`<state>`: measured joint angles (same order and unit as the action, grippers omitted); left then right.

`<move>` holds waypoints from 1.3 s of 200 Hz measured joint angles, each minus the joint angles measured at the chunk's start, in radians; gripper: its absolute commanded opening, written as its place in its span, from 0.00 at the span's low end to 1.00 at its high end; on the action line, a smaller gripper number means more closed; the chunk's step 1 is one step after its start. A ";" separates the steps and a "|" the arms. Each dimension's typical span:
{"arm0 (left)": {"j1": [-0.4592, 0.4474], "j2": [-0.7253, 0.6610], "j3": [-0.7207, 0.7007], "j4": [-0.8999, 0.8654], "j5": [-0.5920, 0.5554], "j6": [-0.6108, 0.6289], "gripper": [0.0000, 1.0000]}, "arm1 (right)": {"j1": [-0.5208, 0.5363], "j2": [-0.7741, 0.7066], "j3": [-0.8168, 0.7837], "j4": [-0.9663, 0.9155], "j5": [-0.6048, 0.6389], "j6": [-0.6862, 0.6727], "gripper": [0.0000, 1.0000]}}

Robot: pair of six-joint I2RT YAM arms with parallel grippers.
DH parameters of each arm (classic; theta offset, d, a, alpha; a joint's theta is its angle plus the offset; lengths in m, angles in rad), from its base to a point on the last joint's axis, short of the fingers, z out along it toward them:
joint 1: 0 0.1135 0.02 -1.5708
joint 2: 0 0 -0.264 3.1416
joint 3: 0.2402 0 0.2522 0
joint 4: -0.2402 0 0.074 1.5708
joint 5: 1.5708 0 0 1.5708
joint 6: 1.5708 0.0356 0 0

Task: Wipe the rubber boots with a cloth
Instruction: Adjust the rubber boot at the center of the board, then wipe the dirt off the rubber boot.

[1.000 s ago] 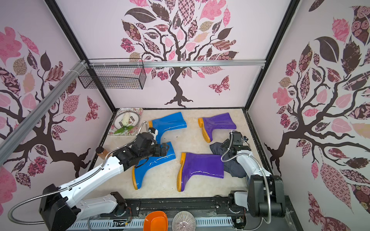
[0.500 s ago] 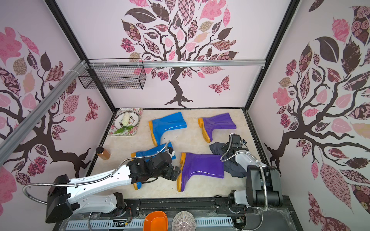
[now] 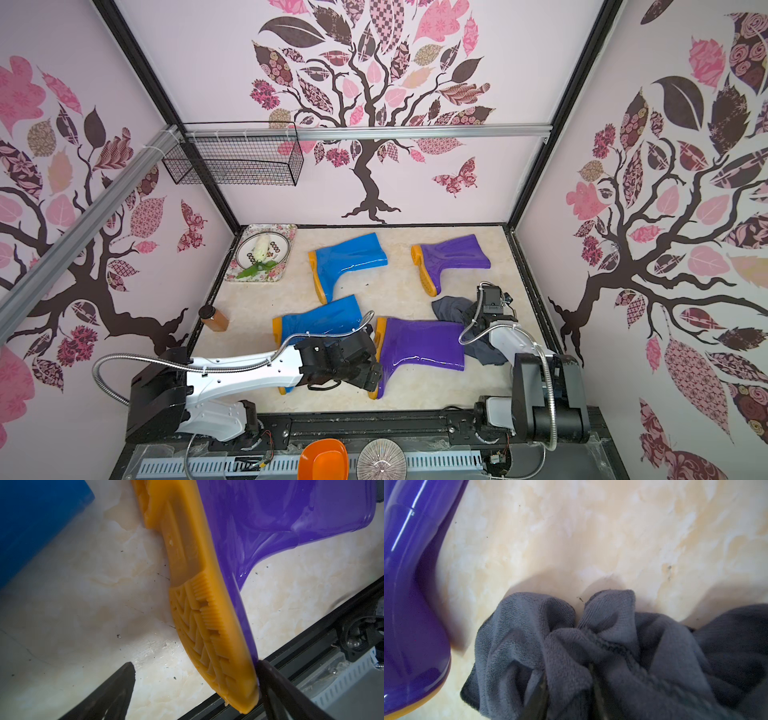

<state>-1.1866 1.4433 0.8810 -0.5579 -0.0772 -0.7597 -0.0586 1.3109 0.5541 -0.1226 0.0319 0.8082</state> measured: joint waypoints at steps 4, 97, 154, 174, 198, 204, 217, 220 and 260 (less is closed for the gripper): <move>-0.002 0.005 0.000 0.004 0.001 -0.001 0.92 | 0.000 -0.004 0.000 -0.001 -0.002 -0.004 0.16; -0.019 0.047 0.000 0.032 -0.006 -0.038 0.50 | 0.000 -0.207 0.029 -0.095 -0.035 -0.027 0.00; -0.020 0.031 0.000 0.003 -0.051 -0.032 0.21 | 0.010 -0.419 0.209 -0.158 -0.152 -0.030 0.00; -0.019 0.012 -0.001 -0.014 -0.076 -0.026 0.17 | 0.055 -0.447 0.288 -0.179 -0.209 -0.032 0.00; -0.019 0.007 -0.005 -0.026 -0.099 -0.013 0.11 | 0.188 -0.451 0.359 -0.211 -0.280 -0.031 0.00; -0.019 0.005 -0.006 -0.027 -0.103 -0.009 0.09 | 0.235 -0.457 0.361 -0.212 -0.290 -0.026 0.00; -0.019 -0.005 -0.015 -0.027 -0.112 -0.003 0.06 | 0.356 -0.479 0.349 -0.222 -0.297 -0.011 0.00; -0.019 -0.008 -0.018 -0.027 -0.114 -0.003 0.05 | 0.388 -0.487 0.340 -0.221 -0.298 -0.003 0.00; -0.019 -0.051 -0.056 -0.026 -0.128 0.005 0.00 | 0.745 -0.534 0.090 -0.087 -0.349 0.092 0.00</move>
<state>-1.2053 1.3926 0.8253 -0.5835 -0.2054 -0.7551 0.6865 0.7765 0.6437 -0.2092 -0.3172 0.8997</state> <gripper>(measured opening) 0.162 0.115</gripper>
